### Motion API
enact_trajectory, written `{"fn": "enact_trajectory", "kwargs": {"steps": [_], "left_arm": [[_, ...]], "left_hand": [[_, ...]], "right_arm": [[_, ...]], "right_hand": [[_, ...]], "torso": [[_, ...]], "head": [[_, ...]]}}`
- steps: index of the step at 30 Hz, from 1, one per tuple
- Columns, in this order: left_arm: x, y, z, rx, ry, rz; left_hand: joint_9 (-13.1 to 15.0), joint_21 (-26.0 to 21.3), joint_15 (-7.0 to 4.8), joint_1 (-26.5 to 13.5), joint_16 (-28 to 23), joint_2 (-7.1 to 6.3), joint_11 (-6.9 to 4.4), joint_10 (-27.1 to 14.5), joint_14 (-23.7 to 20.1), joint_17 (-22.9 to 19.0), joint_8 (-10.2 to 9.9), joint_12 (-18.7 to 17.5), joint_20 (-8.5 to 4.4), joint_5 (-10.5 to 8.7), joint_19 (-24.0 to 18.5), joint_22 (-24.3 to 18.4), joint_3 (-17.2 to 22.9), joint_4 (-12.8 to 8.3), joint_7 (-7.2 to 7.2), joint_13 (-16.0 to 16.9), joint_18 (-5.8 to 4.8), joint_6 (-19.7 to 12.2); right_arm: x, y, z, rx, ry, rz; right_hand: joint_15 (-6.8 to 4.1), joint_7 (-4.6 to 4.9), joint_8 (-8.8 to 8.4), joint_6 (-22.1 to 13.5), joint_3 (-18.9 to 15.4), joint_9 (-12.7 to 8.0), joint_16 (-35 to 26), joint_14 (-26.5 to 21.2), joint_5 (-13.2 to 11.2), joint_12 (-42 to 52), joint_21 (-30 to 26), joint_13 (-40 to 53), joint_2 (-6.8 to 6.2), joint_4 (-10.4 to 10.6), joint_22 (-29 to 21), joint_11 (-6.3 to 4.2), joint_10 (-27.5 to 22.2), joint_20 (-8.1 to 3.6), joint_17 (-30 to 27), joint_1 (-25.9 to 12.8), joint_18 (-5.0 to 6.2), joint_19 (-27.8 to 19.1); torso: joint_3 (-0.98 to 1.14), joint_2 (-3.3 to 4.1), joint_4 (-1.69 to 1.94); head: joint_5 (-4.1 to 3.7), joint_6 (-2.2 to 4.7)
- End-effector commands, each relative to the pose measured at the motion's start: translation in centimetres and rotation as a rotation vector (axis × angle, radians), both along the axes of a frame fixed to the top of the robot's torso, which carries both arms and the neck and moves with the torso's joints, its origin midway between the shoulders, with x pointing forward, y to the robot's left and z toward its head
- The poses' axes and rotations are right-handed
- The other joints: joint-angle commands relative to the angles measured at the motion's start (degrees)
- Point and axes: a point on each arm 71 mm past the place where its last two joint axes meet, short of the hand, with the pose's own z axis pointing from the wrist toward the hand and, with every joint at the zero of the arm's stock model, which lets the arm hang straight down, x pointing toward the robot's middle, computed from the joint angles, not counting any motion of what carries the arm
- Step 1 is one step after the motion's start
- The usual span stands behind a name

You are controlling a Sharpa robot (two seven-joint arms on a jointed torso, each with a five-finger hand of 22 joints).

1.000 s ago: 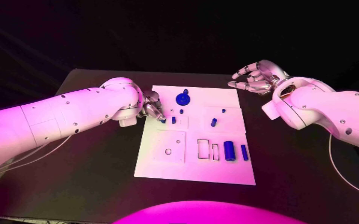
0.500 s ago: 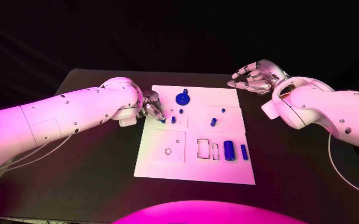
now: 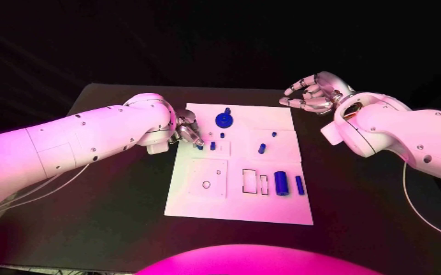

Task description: Assemble the parts on the task board

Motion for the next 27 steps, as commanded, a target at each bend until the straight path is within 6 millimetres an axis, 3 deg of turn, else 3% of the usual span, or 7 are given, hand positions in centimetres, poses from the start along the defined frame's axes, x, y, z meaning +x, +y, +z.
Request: {"fn": "enact_trajectory", "kwargs": {"steps": [1,15,27], "left_arm": [[-0.37,-0.43,-0.44,-0.009,0.037,-0.013],[-0.17,-0.56,-0.39,-0.013,0.021,-0.001],[0.15,-0.18,-0.43,-0.003,0.009,0.014]], "left_hand": [[0.1,0.4,-0.58,-0.9,0.4,-0.01,-0.14,0.6,6.1,15.1,-0.4,0.3,-0.14,-0.17,0.5,3.8,6.6,-7.4,-0.5,0.3,-0.81,0.9],[0.0,0.3,-0.96,-2.9,0.4,0.11,-0.54,0.7,6.1,15.1,-1.3,0.1,-0.55,-0.82,0.6,3.9,1.5,-4.3,-1.06,0.7,-0.84,1.9],[-0.2,0.3,-1.04,-3.7,0.4,0.11,-0.59,0.5,6.1,15.1,-2.0,-0.1,-0.67,-1.23,0.7,3.9,-2.8,-1.8,-1.11,0.9,-0.85,2.4]], "right_arm": [[-0.07,0.15,0.02,-0.005,-0.004,0.018],[-0.08,0.14,0.04,-0.005,-0.006,0.017],[-0.06,0.14,0.04,-0.004,-0.008,0.017]], "right_hand": [[-0.28,0.09,0.05,-0.3,0.0,-0.1,-0.2,4.2,0.3,-0.2,0.1,4.2,0.5,0.0,15.0,-0.15,-0.3,-0.39,7.3,-0.1,-0.78,5.9],[-0.28,0.09,0.05,-0.3,0.0,-0.1,-0.2,4.2,0.3,-0.2,0.1,4.2,0.5,0.0,15.0,-0.15,-0.3,-0.39,7.3,-0.1,-0.78,5.9],[-0.29,0.1,0.1,-0.4,0.0,-0.1,-0.3,4.2,0.3,-0.3,0.0,4.1,0.49,0.0,14.9,-0.15,-0.4,-0.4,7.2,-0.1,-0.75,5.9]], "torso": [[-0.02,-0.02,0.0],[-0.1,-0.05,0.07],[-0.1,-0.03,0.07]], "head": [[-0.01,-0.01],[-0.33,-0.09],[-0.14,-0.02]]}}
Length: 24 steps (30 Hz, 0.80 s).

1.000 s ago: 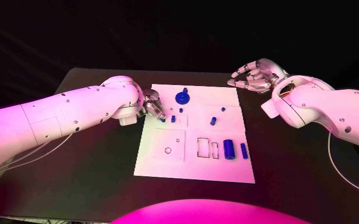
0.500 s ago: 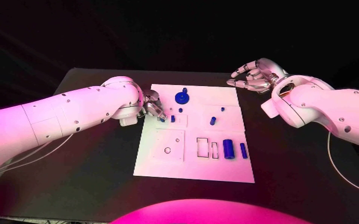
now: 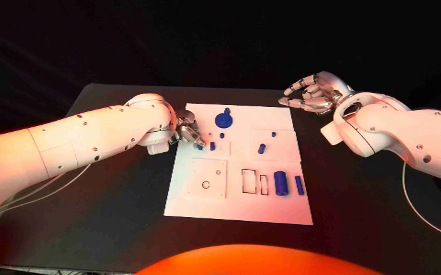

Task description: Assemble the parts on the task board

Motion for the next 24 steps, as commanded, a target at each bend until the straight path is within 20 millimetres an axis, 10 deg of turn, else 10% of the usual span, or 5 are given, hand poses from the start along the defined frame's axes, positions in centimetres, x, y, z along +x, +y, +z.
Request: {"fn": "enact_trajectory", "kwargs": {"steps": [1,17,24], "left_arm": [[-0.02,-0.08,-0.2,-0.003,0.002,0.001],[0.03,-0.09,-0.21,0.0,0.004,0.0],[0.14,0.11,-0.1,-0.004,-0.005,0.01]], "left_hand": [[0.0,0.0,-0.34,-0.5,0.4,0.13,-0.2,0.1,6.0,15.1,-0.2,-0.3,-0.27,-0.42,0.2,3.9,-0.8,0.4,0.26,0.1,-0.84,0.1],[0.0,-0.1,-0.3,-0.3,0.4,-0.6,-0.11,-0.1,6.0,15.1,-1.2,-0.6,-0.26,-1.89,0.3,3.9,-9.5,4.6,0.34,0.5,-0.85,0.7],[0.0,-0.2,-0.23,0.8,0.4,-0.4,-0.03,-0.2,6.0,15.1,-1.7,-0.7,-0.2,-5.93,0.2,3.9,-13.3,7.8,0.43,0.6,-0.83,0.9]], "right_arm": [[-0.05,0.15,0.03,-0.004,-0.007,0.017],[-0.04,0.1,0.03,-0.004,-0.008,0.016],[-0.02,0.08,0.04,-0.004,-0.008,0.016]], "right_hand": [[-0.29,0.1,0.11,-0.4,0.0,-0.1,-0.3,4.2,0.3,-0.3,0.0,4.1,0.49,0.0,14.9,-0.15,-0.4,-0.4,7.2,-0.1,-0.75,5.9],[-0.28,0.1,0.15,-0.4,0.0,-0.1,-0.3,4.2,0.3,-0.3,0.0,4.1,0.46,0.1,14.9,-0.14,-0.4,-0.4,7.1,-0.2,-0.75,5.9],[-0.28,0.1,0.15,-0.4,0.0,-0.1,-0.3,4.2,0.3,-0.3,0.0,4.1,0.46,0.1,14.9,-0.14,-0.4,-0.4,7.1,-0.2,-0.75,5.9]], "torso": [[0.02,0.02,0.04],[0.03,0.01,-0.01],[0.01,0.0,0.01]], "head": [[-0.02,-0.05],[-0.27,-0.09],[-0.28,0.16]]}}
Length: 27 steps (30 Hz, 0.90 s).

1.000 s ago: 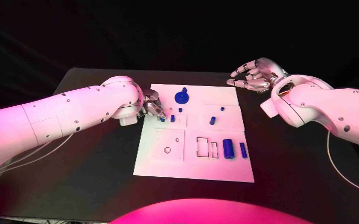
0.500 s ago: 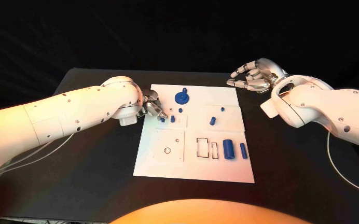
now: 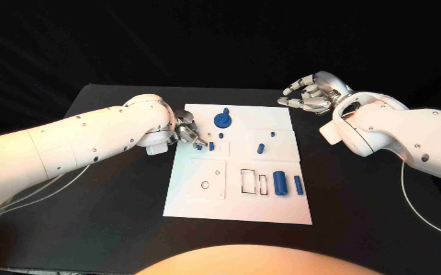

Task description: Assemble the parts on the task board

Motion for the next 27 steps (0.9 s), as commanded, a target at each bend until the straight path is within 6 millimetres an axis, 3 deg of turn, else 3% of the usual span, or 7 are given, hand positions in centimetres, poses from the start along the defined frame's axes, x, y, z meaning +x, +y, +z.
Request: {"fn": "enact_trajectory", "kwargs": {"steps": [1,17,18,19,22,24,27], "left_arm": [[0.0,0.0,0.1,-0.007,-0.007,0.007],[0.4,0.2,1.6,-0.161,-0.059,0.061],[0.4,0.0,1.8,-0.194,-0.065,0.062],[0.4,-0.1,2.1,-0.227,-0.072,0.064],[0.6,-0.4,2.9,-0.332,-0.116,0.064],[0.7,-0.7,3.4,-0.402,-0.158,0.057],[0.9,-1.2,4.3,-0.492,-0.24,0.039]], "left_hand": [[0.0,-0.2,-0.23,0.9,0.4,-0.08,-0.02,-0.2,6.0,15.1,-0.5,-0.4,-0.19,-2.29,0.2,3.9,-1.8,1.6,0.21,0.0,-0.83,0.3],[0.4,-2.9,0.53,-0.1,-0.9,0.92,1.0,-5.1,5.2,12.6,-1.1,-6.7,0.5,-6.0,-2.8,-0.8,-7.4,2.6,1.35,-8.7,0.24,-2.4],[0.5,-4.0,0.75,0.1,-1.6,1.16,1.34,-7.1,4.7,11.2,-1.3,-8.8,0.68,-5.96,-4.1,-2.6,-8.0,2.6,1.74,-11.7,0.65,-3.6],[0.4,-8.2,2.09,2.2,-4.7,2.19,2.94,-13.8,2.5,6.1,-1.9,-13.8,1.68,-5.48,-8.8,-9.2,-8.5,2.5,3.52,-19.0,2.05,-8.4],[-0.8,-11.4,4.15,6.1,-6.6,2.3,5.29,-20.4,0.6,2.5,-2.9,-15.3,3.25,-4.59,-12.2,-13.8,-8.5,2.5,6.11,-22.0,3.04,-14.4],[-1.1,-15.7,5.2,8.2,-9.6,2.05,6.41,-23.8,-2.6,-2.6,-2.0,-15.1,4.31,-4.53,-16.7,-19.7,-8.6,2.5,7.25,-22.5,4.28,-17.1],[-3.3,-19.0,6.32,14.3,-11.3,1.72,7.68,-28.7,-4.9,-6.0,-2.7,-16.3,5.4,-4.52,-19.3,-23.7,-7.3,2.3,8.57,-24.5,5.07,-22.4]], "right_arm": [[0.0,0.1,0.0,-0.004,-0.008,0.017],[0.0,0.1,0.0,-0.004,-0.009,0.016],[0.0,0.1,0.0,-0.004,-0.009,0.016],[0.0,0.1,0.0,-0.004,-0.009,0.016],[0.0,0.0,0.0,-0.005,-0.011,0.014],[0.1,-0.1,0.0,-0.004,-0.013,0.012],[0.1,-0.2,0.1,-0.003,-0.018,0.01]], "right_hand": [[-0.28,0.1,0.15,-0.4,0.0,-0.1,-0.3,4.2,0.3,-0.3,0.0,4.1,0.46,0.1,14.9,-0.14,-0.4,-0.4,7.2,-0.2,-0.75,5.9],[-0.28,0.11,0.2,-0.5,0.0,-0.1,-0.3,4.2,0.3,-0.3,-0.1,4.1,0.47,0.1,14.9,-0.14,-0.4,-0.4,7.1,-0.3,-0.73,5.8],[-0.28,0.11,0.2,-0.5,0.0,-0.1,-0.3,4.2,0.3,-0.3,-0.1,4.1,0.47,0.1,14.9,-0.14,-0.4,-0.4,7.1,-0.3,-0.73,5.8],[-0.28,0.11,0.2,-0.5,0.0,-0.1,-0.3,4.2,0.3,-0.3,-0.1,4.1,0.47,0.1,14.9,-0.14,-0.4,-0.4,7.1,-0.3,-0.73,5.8],[-0.28,0.11,0.22,-0.5,0.0,-0.1,-0.4,4.2,0.3,-0.3,-0.1,4.1,0.5,0.1,14.9,-0.14,-0.4,-0.4,7.1,-0.3,-0.72,5.8],[-0.28,0.11,0.22,-0.5,0.0,-0.1,-0.4,4.2,0.3,-0.3,-0.1,4.1,0.5,0.1,14.9,-0.14,-0.4,-0.4,7.1,-0.3,-0.72,5.8],[-0.28,0.11,0.23,-0.5,0.0,-0.1,-0.4,4.1,0.3,-0.6,-0.5,3.9,0.5,0.1,14.7,-0.13,-0.6,-0.4,6.9,-0.3,-0.63,5.6]], "torso": [[-0.04,-0.01,0.02],[0.0,0.04,-0.02],[0.01,0.04,-0.02],[0.02,0.06,-0.02],[-0.01,0.09,-0.04],[0.01,0.05,-0.05],[0.06,0.0,-0.01]], "head": [[0.05,0.13],[-0.25,0.46],[-0.25,0.48],[-0.27,0.52],[-0.38,0.67],[-0.35,0.72],[-0.47,0.65]]}}
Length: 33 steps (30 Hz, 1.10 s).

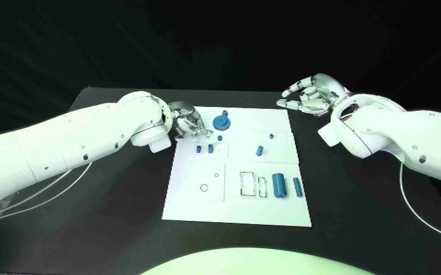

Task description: Assemble the parts on the task board

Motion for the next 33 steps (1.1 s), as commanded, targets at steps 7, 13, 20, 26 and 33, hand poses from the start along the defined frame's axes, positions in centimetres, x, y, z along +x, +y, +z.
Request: {"fn": "enact_trajectory", "kwargs": {"steps": [7,13,20,26,33], "left_arm": [[0.5,-2.6,2.8,-0.241,-0.362,-0.122],[0.4,-4.1,2.1,-0.147,-0.46,-0.25],[0.4,-5.2,1.0,-0.01,-0.476,-0.355],[0.6,-5.6,-0.1,0.116,-0.43,-0.408],[0.6,-5.9,-0.9,0.176,-0.39,-0.433]], "left_hand": [[-6.1,-11.6,1.33,13.1,-8.2,-2.37,1.62,-9.0,-9.9,-14.3,-0.9,-9.0,1.3,-0.1,-10.0,-14.0,8.2,-2.5,1.4,-9.2,3.38,-3.9],[-12.0,-11.9,1.56,14.1,-9.0,-4.11,1.83,-8.8,-11.4,-17.7,-3.0,-13.7,1.5,-0.48,-10.2,-13.9,10.8,-4.1,1.36,-14.9,3.42,-0.5],[-15.2,-11.6,1.77,12.9,-7.8,-4.87,2.13,-9.0,-10.8,-17.7,-4.2,-16.0,1.71,-0.87,-9.8,-13.5,10.2,-4.4,1.12,-17.7,3.32,2.4],[-16.9,-9.2,1.75,11.8,-5.9,-5.08,2.04,-8.5,-9.1,-16.0,-5.0,-16.3,1.79,-1.02,-7.1,-10.2,8.3,-4.3,0.86,-18.8,2.67,3.8],[-17.7,-7.6,1.64,11.8,-4.6,-4.87,1.9,-7.7,-8.1,-14.9,-5.2,-16.2,1.69,-0.92,-5.5,-8.2,7.6,-4.2,0.74,-19.4,2.3,5.2]], "right_arm": [[0.1,-0.1,0.2,0.003,-0.034,0.015],[0.1,-0.1,0.3,0.006,-0.047,0.021],[0.1,0.0,0.3,0.007,-0.053,0.023],[0.1,0.0,0.4,0.008,-0.061,0.024],[0.1,0.1,0.5,0.014,-0.082,0.022]], "right_hand": [[-0.32,-0.08,0.45,-0.7,0.2,-0.1,-1.3,3.6,0.5,-5.5,-2.7,-0.6,0.22,0.0,13.5,0.08,-4.2,-0.42,5.1,0.4,-0.03,4.4],[-0.46,-0.16,0.96,-1.0,0.7,-0.2,-2.4,3.1,0.5,-11.5,-5.1,-5.8,0.18,0.0,12.2,-0.04,-7.9,-0.55,3.1,0.9,0.54,3.2],[-0.51,-0.2,1.14,-1.1,0.8,-0.3,-2.8,2.9,0.6,-13.2,-5.9,-7.3,0.18,0.0,11.8,-0.09,-8.8,-0.61,2.5,1.0,0.74,2.8],[-0.69,-0.3,1.77,-1.6,1.3,-0.4,-4.6,2.2,0.6,-21.6,-9.3,-15.2,-0.1,0.1,10.0,-0.22,-13.2,-0.79,-0.3,0.9,1.5,1.3],[-0.67,-0.24,2.6,-2.3,2.1,-0.6,-9.7,0.1,0.7,-33.6,-17.3,-27.2,-0.47,0.1,5.9,-0.17,-19.0,-0.85,-7.4,0.8,3.14,-2.1]], "torso": [[-0.01,-0.05,0.08],[-0.09,0.03,0.0],[-0.04,0.0,-0.01],[-0.01,0.05,-0.01],[-0.03,0.06,0.04]], "head": [[-0.23,0.17],[-0.3,0.23],[-0.24,0.51],[-0.17,0.33],[-0.36,0.39]]}}
